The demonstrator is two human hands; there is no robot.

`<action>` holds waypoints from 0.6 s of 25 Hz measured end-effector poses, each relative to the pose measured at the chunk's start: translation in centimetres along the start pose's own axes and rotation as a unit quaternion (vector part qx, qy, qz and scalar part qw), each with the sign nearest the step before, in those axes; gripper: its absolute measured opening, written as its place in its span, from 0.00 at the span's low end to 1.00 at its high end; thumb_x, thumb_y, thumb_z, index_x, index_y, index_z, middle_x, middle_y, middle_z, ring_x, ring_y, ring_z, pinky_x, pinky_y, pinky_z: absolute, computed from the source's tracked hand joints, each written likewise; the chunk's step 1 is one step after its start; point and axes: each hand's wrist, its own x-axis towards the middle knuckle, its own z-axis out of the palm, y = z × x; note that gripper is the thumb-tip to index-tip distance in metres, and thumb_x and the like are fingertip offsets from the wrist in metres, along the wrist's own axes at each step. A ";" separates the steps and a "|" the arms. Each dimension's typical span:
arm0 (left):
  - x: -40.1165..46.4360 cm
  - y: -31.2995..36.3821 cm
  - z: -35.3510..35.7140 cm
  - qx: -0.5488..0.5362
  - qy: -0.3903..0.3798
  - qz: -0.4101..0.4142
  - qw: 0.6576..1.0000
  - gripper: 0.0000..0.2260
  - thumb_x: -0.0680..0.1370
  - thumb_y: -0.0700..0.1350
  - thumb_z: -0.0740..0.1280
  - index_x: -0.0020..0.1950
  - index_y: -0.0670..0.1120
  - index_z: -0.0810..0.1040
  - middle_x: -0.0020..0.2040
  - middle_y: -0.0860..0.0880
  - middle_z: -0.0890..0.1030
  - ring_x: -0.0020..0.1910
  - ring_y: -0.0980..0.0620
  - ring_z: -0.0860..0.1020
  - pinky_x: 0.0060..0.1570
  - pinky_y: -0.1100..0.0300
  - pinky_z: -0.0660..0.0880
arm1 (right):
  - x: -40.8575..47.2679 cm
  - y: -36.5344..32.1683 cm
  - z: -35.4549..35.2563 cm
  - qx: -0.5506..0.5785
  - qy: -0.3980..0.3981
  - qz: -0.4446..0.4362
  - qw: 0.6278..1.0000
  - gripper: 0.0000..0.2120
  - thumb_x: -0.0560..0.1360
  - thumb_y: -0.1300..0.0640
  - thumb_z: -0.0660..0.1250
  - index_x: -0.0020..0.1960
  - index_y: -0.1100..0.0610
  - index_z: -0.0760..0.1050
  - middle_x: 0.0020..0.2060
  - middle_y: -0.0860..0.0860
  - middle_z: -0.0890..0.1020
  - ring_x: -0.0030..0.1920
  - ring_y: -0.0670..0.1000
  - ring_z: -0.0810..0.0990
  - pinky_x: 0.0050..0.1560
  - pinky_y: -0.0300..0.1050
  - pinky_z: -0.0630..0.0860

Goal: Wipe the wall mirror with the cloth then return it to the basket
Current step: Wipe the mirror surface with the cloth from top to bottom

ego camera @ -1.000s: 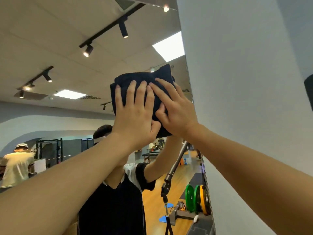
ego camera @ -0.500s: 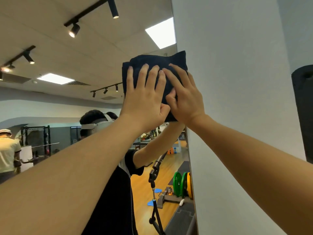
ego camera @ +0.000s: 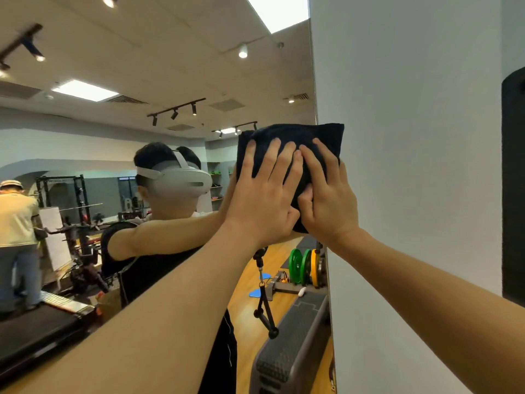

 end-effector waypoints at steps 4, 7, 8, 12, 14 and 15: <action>-2.0 -1.9 -0.6 0.007 -0.010 0.009 1.000 0.33 0.79 0.55 0.49 0.81 0.41 0.60 0.80 0.40 0.63 0.81 0.39 0.58 0.79 0.35 0.50 | -0.3 -2.4 0.9 -0.004 0.009 0.000 1.000 0.28 0.79 0.53 0.57 0.78 0.56 0.65 0.78 0.59 0.65 0.75 0.65 0.67 0.67 0.65 0.75; -3.9 -4.1 -1.1 0.003 -0.009 0.021 1.000 0.33 0.78 0.54 0.53 0.81 0.40 0.61 0.80 0.40 0.63 0.81 0.39 0.59 0.79 0.34 0.52 | -0.6 -4.9 1.9 -0.004 0.014 -0.002 1.000 0.28 0.79 0.53 0.57 0.78 0.57 0.65 0.78 0.60 0.66 0.75 0.65 0.67 0.69 0.66 0.73; -4.5 -5.0 -1.4 0.004 -0.006 0.021 1.000 0.34 0.77 0.54 0.54 0.81 0.40 0.62 0.80 0.40 0.64 0.81 0.39 0.59 0.78 0.34 0.53 | -0.5 -5.8 2.2 -0.003 0.015 -0.006 1.000 0.28 0.78 0.53 0.57 0.78 0.57 0.65 0.78 0.60 0.66 0.74 0.65 0.68 0.69 0.67 0.73; -6.6 -7.8 -2.4 0.018 -0.002 0.023 1.000 0.35 0.75 0.53 0.57 0.80 0.40 0.63 0.80 0.39 0.64 0.80 0.39 0.60 0.79 0.34 0.53 | 0.0 -9.4 3.2 0.004 0.027 -0.007 1.000 0.28 0.78 0.53 0.57 0.78 0.58 0.67 0.77 0.61 0.67 0.73 0.67 0.68 0.70 0.67 0.70; -7.7 -9.5 -3.1 0.029 -0.006 0.023 0.999 0.36 0.74 0.53 0.58 0.80 0.40 0.62 0.80 0.39 0.63 0.80 0.39 0.59 0.79 0.34 0.53 | 0.1 -11.4 3.8 0.011 0.035 -0.011 0.999 0.28 0.79 0.52 0.57 0.77 0.59 0.68 0.76 0.61 0.68 0.73 0.67 0.68 0.70 0.66 0.70; -8.4 -10.4 -3.4 0.031 -0.005 0.023 0.999 0.36 0.74 0.53 0.58 0.80 0.40 0.62 0.80 0.39 0.63 0.80 0.39 0.59 0.79 0.34 0.53 | 0.2 -12.5 4.1 0.014 0.034 -0.015 0.999 0.28 0.79 0.53 0.57 0.77 0.59 0.68 0.76 0.62 0.68 0.73 0.68 0.68 0.70 0.66 0.69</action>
